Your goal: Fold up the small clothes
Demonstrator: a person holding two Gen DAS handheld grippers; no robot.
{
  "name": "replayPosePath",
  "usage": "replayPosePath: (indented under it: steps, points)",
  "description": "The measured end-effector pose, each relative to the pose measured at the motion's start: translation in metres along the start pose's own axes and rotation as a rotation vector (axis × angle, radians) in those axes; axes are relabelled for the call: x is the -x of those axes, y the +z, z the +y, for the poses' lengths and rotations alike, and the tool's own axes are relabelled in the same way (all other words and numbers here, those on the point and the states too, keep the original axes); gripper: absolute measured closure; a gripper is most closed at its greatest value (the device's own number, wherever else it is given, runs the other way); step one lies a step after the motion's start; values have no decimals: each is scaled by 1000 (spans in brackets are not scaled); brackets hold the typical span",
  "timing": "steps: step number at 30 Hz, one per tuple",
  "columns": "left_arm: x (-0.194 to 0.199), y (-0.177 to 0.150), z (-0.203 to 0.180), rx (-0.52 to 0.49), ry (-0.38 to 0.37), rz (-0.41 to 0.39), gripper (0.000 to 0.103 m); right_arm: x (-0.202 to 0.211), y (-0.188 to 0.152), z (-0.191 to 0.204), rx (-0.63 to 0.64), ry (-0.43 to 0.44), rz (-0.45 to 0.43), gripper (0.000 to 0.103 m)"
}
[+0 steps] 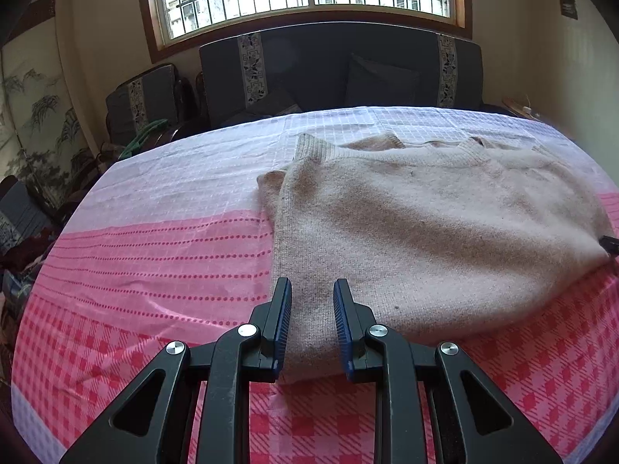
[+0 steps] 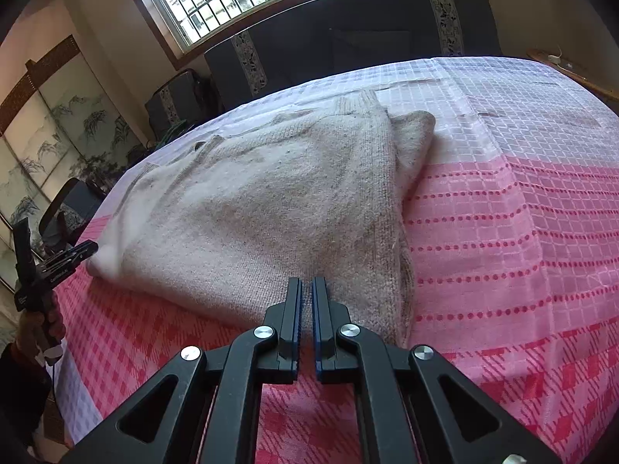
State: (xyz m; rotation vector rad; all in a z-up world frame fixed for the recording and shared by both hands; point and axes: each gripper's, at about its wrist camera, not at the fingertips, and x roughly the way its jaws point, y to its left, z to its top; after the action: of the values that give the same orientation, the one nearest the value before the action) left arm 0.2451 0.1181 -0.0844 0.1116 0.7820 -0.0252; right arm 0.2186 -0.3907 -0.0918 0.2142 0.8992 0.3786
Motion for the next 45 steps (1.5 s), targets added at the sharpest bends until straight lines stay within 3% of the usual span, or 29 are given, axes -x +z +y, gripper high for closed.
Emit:
replayPosePath:
  steps: [9, 13, 17, 25, 29, 32, 34, 37, 40, 45]
  points:
    - [7, -1, -15, -49, 77, -36, 79, -1, 1, 2, 23, -29, 0, 99]
    - [12, 0, -19, -68, 104, -56, 74, -1, 0, 10, 63, -74, 1, 98]
    - [10, 3, -20, -76, 124, -60, 67, -1, 0, 14, 84, -101, 0, 98]
    - [-4, 13, -20, -101, 123, -43, 64, -1, -2, 23, 121, -139, 0, 95]
    - [-12, 24, -2, -39, -42, 7, 64, -1, -2, 26, 133, -122, 2, 87]
    - [-26, 35, 24, 58, -181, 80, 64, -3, -4, 34, 175, -96, 11, 65]
    - [-39, 39, 42, 126, -278, 118, 64, -6, -6, 43, 220, -99, 23, 45]
    - [-58, 43, 64, 192, -295, 145, 65, -13, -10, 60, 302, -140, 52, 25]
    - [-76, 42, 84, 275, -389, 175, 65, -17, -13, 68, 345, -192, 64, 23]
    - [-101, 47, 94, 331, -544, 224, 65, -13, -11, 59, 306, -140, 54, 22]
